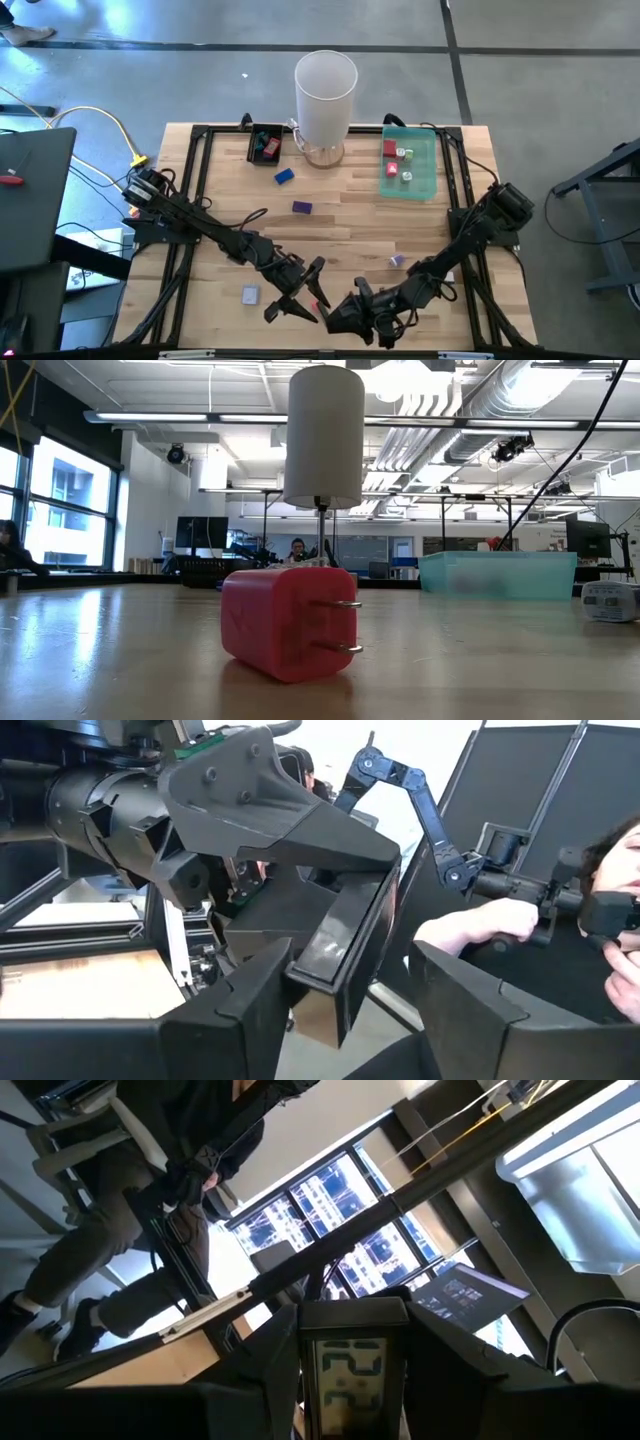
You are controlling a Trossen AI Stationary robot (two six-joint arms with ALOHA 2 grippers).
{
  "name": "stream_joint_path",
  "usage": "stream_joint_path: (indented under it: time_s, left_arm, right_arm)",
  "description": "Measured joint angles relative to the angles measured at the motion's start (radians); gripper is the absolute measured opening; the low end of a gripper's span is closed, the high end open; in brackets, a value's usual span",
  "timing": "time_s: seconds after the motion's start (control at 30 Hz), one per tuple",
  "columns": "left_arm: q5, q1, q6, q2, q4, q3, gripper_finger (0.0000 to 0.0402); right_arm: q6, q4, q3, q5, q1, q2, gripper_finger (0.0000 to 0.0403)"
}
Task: Pick & Place Office items
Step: Put the black digital clock into the black bin
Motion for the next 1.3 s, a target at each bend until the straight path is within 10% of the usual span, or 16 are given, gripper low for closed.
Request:
stream_joint_path:
  time_s: [1.3]
  left_arm:
    - [0.015, 0.008, -0.057, 0.0, 0.005, 0.0, 0.0045]
  right_arm:
    - [0.175, -0.004, 0.0, 0.009, -0.02, 0.0, 0.0191]
